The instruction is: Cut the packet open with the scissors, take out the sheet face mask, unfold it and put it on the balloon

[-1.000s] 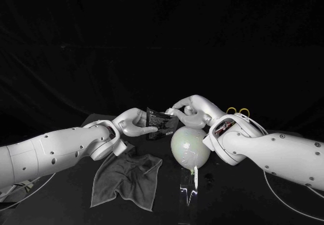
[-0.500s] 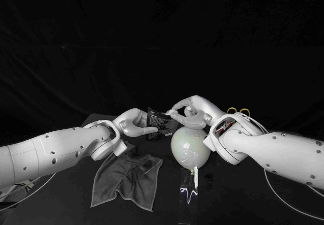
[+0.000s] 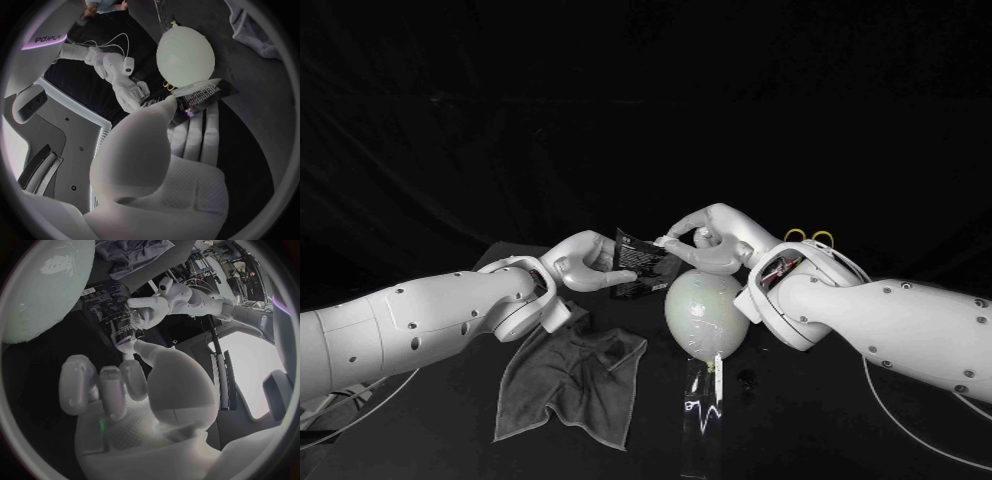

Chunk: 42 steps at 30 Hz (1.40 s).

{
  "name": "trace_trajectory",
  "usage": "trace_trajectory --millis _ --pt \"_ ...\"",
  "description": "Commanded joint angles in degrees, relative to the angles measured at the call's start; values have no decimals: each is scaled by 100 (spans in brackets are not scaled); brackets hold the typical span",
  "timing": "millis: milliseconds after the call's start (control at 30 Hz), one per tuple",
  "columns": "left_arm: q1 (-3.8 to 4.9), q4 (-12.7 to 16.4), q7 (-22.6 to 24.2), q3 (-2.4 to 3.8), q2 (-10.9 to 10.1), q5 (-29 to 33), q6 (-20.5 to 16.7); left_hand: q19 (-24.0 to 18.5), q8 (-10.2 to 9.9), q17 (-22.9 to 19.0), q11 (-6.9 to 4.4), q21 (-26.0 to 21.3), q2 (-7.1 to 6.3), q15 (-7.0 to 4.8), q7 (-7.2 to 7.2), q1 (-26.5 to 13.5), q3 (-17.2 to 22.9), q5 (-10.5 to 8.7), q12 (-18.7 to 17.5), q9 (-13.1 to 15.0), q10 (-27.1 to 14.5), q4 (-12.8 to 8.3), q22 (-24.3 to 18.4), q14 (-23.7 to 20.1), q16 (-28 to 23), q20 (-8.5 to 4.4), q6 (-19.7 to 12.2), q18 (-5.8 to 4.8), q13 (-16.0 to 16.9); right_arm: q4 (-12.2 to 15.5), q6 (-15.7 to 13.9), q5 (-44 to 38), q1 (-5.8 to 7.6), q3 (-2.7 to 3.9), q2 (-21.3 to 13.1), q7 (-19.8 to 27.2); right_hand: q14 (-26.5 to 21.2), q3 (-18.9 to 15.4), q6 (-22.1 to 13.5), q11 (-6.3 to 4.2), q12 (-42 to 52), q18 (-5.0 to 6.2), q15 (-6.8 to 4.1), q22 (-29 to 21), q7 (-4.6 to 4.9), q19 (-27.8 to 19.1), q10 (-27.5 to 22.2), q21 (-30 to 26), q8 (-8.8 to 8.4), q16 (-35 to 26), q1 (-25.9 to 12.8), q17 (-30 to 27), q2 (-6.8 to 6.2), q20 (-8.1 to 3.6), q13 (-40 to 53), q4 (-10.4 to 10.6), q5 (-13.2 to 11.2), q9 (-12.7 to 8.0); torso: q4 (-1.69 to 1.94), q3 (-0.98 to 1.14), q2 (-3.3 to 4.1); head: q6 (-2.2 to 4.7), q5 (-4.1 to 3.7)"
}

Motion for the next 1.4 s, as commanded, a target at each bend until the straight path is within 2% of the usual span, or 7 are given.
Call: trace_trajectory --millis 33,167,333,600,867,1167,1400 --pt "4 18 25 6 7 15 74 21 22 -8 -11 31 52 -10 -12 -16 30 22 -20 210 46 -9 8 36 -28 -1 38 112 9 -9 -99 132 3 4 9 133 556 45 367 -184 113 2 -140 1115 -182 105 68 122 281 58 336 1339 152 -93 815 -210 -20 148 4 -1 1 -6 0" --pt "4 16 19 6 8 15 78 20 23 -9 -11 33 51 -10 -13 -16 33 22 -24 211 47 -13 9 38 -32 -2 37 112 9 -2 -241 180 2 4 7 208 569 95 542 -293 283 -34 -234 1161 -292 189 163 274 525 77 496 1389 257 -197 903 -316 -10 319 3 -1 -1 -9 -1" --pt "4 17 10 6 0 14 83 19 24 -9 -12 34 50 -11 -13 -16 35 22 -27 213 49 -17 10 39 -35 -3 36 112 9 9 -416 206 2 4 -3 286 587 122 524 -332 368 -68 -274 1205 -323 271 216 425 648 106 545 1458 257 -253 947 -389 -10 430 4 0 -2 -15 6" --pt "4 18 -36 5 -21 12 115 17 27 -11 -12 40 49 -12 -14 -18 44 22 -36 216 53 -28 13 44 -44 -6 35 111 9 45 -693 258 1 10 -36 439 590 130 519 -346 406 -72 -287 1210 -337 280 239 443 706 110 559 1469 228 -270 967 -437 -10 480 -2 1 -4 -10 10" --pt "4 8 -129 -7 -48 -8 180 13 31 -13 -12 47 45 -12 -14 -20 53 23 -48 220 58 -41 16 48 -55 -9 34 110 8 8 -968 755 23 109 -102 741 587 124 513 -347 405 -71 -290 1208 -338 276 240 435 724 104 549 1455 212 -275 967 -444 -10 496 2 0 -15 15 26" --pt "3 -32 -201 -23 -69 -71 226 10 33 -15 -12 54 44 -13 -13 -22 64 23 -59 223 62 -53 20 53 -65 -12 32 109 8 -297 -1040 1620 138 182 -120 1036 589 134 508 -350 416 -74 -292 1212 -341 283 245 449 735 109 553 1467 221 -278 974 -450 -9 506 0 -1 -11 87 11" --pt "3 -19 -233 -29 -156 -123 319 8 35 -17 -12 61 42 -14 -12 -23 74 24 -67 225 67 -64 24 58 -73 -14 32 108 8 -490 -988 2323 208 211 -147 1239 590 138 506 -350 427 -75 -292 1213 -341 284 249 452 738 110 555 1469 226 -279 980 -452 -9 509 -4 5 -2 82 24"
